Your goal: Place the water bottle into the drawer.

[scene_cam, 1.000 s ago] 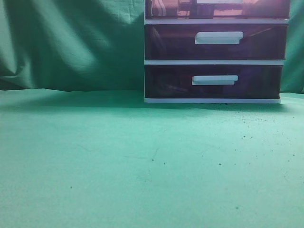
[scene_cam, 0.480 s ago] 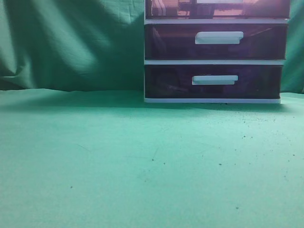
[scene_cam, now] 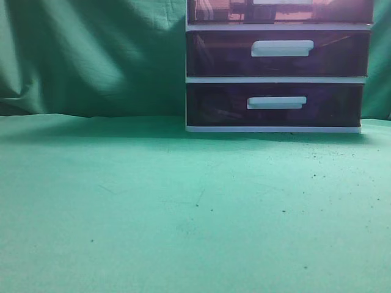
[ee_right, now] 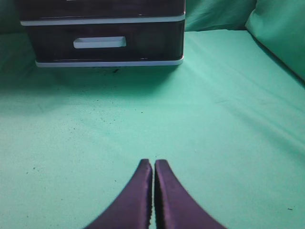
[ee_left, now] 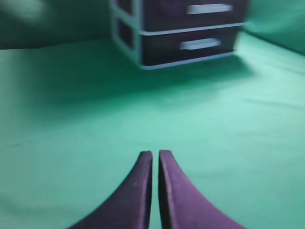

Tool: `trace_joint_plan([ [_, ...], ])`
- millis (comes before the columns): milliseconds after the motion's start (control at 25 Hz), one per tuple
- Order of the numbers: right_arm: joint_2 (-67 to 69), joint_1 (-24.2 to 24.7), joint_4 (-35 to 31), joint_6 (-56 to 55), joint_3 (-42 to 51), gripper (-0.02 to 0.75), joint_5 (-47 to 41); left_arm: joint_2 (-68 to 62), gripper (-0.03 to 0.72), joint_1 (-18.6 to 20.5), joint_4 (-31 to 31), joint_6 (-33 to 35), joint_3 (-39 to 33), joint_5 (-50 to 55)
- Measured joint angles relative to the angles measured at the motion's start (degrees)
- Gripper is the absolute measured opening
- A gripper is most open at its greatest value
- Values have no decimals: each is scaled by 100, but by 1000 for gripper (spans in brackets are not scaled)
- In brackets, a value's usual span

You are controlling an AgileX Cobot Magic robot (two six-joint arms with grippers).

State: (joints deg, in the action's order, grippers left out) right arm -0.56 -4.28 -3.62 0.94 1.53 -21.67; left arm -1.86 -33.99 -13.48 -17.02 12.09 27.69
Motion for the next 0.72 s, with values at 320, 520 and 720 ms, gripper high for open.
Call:
trace_joint_plan([
  [320,0,0,0,21,0,0,0,0,0,2222,-206,25,-1192,-1553],
  [520,0,0,0,21,0,0,0,0,0,3081,-206,25,-1344,-1775],
  [720,0,0,0,21,0,0,0,174,0,3586,-181,25,-1344,-1048],
])
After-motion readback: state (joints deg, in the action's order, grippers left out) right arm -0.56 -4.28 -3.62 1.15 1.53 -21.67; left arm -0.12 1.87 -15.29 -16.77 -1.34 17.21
